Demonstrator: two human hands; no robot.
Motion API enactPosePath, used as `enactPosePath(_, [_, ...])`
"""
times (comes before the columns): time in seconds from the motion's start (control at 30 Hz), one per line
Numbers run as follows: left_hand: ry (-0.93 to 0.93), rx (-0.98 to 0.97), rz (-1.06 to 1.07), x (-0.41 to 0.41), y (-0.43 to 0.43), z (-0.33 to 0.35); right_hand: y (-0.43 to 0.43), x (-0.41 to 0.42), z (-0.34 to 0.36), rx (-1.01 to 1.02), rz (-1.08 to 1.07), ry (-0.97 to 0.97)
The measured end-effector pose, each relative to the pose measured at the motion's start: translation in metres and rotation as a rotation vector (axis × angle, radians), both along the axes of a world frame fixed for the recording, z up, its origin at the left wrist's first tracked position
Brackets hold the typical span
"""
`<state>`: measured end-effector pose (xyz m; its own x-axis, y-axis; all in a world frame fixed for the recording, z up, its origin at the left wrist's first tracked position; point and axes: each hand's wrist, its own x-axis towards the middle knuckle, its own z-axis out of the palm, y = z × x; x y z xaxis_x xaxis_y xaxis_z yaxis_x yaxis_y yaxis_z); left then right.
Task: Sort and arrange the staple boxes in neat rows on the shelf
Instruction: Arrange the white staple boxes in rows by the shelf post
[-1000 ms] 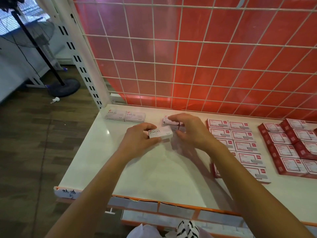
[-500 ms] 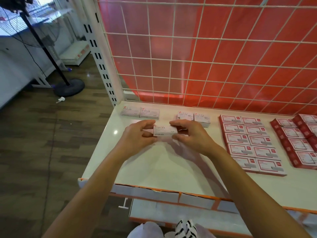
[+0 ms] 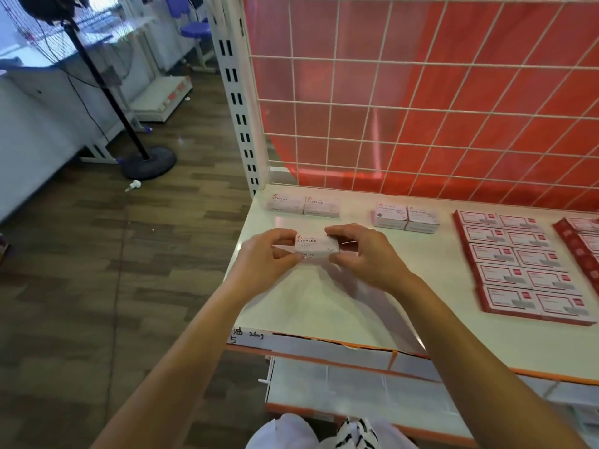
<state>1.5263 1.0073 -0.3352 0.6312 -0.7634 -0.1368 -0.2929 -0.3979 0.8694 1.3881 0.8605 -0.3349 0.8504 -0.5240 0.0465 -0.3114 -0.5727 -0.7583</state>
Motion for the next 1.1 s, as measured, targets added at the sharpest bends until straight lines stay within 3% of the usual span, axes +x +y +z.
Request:
enactPosePath(0.23, [-0.093, 0.015, -0.014, 0.01, 0.001, -0.001, 0.011, 0.013, 0.0, -0.223, -0.016, 0.102])
enactPosePath(0.5, [-0.301, 0.09, -0.026, 0.024, -0.005, -0.007, 0.003, 0.023, -0.004, -0.186, -0.133, 0.108])
enactPosePath(1.1, [-0.532, 0.14, -0.016, 0.057, -0.03, -0.012, -0.014, 0.046, -0.023, -0.211, -0.303, 0.073])
